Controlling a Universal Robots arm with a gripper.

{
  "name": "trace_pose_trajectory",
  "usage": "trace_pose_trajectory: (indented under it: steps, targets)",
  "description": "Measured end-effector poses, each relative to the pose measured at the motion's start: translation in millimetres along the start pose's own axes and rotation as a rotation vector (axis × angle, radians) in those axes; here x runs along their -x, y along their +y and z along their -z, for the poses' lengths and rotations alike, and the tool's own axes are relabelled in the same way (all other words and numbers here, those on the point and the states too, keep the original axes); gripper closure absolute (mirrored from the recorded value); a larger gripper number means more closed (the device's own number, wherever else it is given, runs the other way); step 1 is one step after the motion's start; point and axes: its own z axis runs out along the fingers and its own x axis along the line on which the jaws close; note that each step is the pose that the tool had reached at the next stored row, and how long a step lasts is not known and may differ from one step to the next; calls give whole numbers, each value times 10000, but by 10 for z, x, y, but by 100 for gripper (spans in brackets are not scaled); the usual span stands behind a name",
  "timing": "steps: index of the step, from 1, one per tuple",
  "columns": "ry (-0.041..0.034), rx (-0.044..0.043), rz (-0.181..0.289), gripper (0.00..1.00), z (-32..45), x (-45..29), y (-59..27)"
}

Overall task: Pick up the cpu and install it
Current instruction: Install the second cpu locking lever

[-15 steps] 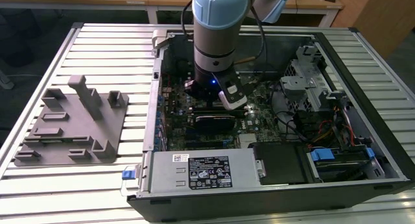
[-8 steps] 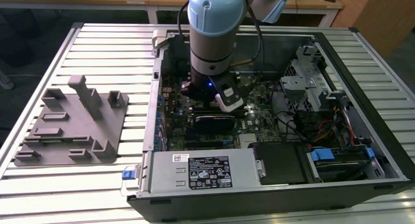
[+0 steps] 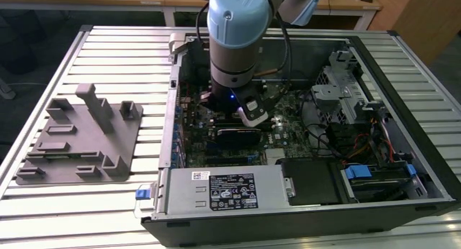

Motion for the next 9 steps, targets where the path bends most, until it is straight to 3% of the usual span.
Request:
trace_pose_trajectory:
  steps: [9]
  targets:
    - [1,25,10,89,-9,-1,-2]
